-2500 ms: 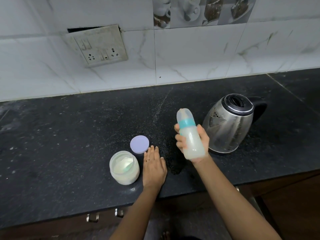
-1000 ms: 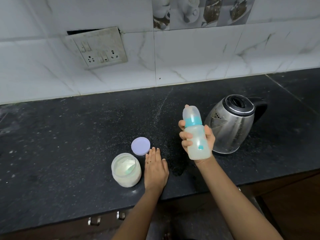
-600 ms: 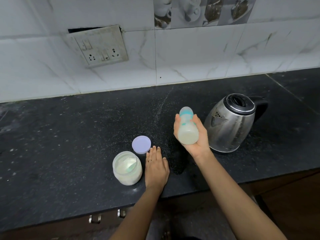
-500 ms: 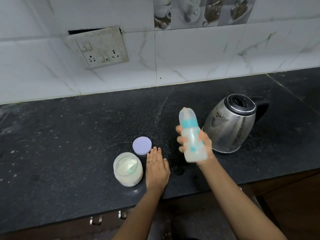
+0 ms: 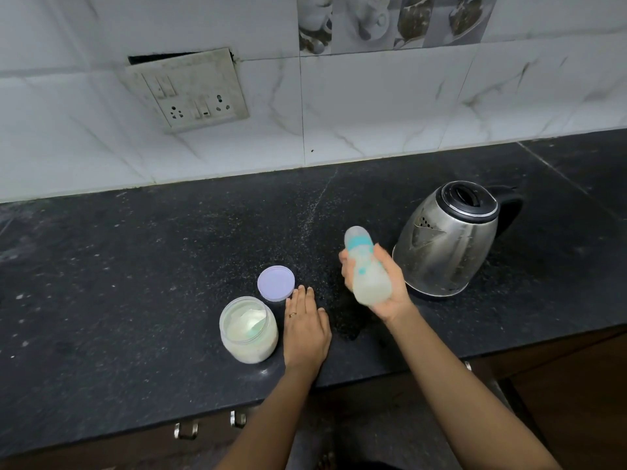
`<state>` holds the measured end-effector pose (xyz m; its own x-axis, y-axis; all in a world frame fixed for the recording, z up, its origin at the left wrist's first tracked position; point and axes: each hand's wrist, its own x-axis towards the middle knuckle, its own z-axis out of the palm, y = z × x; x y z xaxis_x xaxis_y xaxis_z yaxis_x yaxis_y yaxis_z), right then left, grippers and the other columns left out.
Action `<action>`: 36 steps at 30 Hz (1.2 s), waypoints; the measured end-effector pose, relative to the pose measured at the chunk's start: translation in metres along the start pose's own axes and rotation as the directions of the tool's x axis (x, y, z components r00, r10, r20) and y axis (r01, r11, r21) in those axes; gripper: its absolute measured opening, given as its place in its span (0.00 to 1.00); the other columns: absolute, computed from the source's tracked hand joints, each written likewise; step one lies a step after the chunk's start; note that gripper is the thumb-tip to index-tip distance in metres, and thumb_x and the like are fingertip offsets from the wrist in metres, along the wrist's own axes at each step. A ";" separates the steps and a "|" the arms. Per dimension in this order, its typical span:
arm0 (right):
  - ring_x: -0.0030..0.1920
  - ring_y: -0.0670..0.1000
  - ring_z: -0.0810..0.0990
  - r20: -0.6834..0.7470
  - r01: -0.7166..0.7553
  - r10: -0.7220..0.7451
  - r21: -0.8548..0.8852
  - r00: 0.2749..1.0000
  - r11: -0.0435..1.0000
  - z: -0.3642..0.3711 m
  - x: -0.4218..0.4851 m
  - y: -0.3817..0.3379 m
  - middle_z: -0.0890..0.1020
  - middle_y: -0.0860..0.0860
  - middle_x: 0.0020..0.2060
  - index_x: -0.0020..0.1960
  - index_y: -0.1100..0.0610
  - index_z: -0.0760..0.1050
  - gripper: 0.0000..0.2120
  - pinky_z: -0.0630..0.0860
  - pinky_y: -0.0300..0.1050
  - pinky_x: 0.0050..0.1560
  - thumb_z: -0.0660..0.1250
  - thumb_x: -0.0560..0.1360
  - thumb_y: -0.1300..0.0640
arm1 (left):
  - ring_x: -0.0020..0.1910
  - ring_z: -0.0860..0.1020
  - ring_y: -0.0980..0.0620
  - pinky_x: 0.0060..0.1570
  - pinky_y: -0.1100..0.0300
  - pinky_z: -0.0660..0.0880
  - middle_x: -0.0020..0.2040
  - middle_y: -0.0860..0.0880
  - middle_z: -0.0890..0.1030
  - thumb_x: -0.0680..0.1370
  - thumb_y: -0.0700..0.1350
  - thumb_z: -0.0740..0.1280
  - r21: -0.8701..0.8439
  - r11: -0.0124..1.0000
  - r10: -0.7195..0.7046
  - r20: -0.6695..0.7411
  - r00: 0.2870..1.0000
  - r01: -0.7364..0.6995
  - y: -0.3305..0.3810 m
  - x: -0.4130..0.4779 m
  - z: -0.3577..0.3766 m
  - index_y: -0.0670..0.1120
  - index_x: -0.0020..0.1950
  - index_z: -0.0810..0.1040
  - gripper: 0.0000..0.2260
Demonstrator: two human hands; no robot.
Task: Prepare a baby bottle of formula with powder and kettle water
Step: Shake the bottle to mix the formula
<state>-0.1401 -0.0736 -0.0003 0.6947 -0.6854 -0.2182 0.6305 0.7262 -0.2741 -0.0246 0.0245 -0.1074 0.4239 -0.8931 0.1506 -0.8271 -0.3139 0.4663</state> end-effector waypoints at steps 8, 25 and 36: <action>0.44 0.58 0.82 0.049 0.167 -0.160 -0.294 0.986 0.941 0.025 -0.004 0.015 0.79 0.60 0.46 0.71 0.53 0.63 0.36 0.80 0.57 0.48 0.72 0.67 0.64 | 0.72 0.65 0.44 0.74 0.53 0.53 0.71 0.39 0.70 0.77 0.49 0.48 0.000 1.000 -0.003 -0.007 1.000 0.003 0.000 0.000 0.000 0.38 0.70 0.69 0.27; 0.43 0.62 0.80 0.212 0.368 -0.310 -0.673 0.927 0.641 0.028 -0.020 0.017 0.74 0.62 0.51 0.69 0.46 0.60 0.41 0.77 0.69 0.48 0.75 0.63 0.67 | 0.73 0.65 0.44 0.74 0.51 0.55 0.72 0.40 0.69 0.77 0.47 0.54 -0.050 0.999 0.009 -0.008 1.000 -0.009 -0.001 -0.001 0.000 0.38 0.72 0.67 0.24; 0.47 0.66 0.79 0.304 0.356 -0.188 -0.764 0.934 0.539 0.040 -0.018 0.018 0.73 0.62 0.51 0.64 0.45 0.61 0.37 0.76 0.70 0.50 0.74 0.65 0.67 | 0.70 0.68 0.41 0.71 0.45 0.62 0.69 0.40 0.71 0.76 0.44 0.59 -0.076 0.997 0.021 -0.064 0.998 -0.026 0.000 -0.001 0.001 0.39 0.71 0.68 0.23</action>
<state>-0.1278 -0.0461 0.0361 0.6356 -0.7606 0.1319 0.3226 0.1065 -0.9405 -0.0248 0.0250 -0.1084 0.4291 -0.8772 0.2155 -0.8073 -0.2655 0.5270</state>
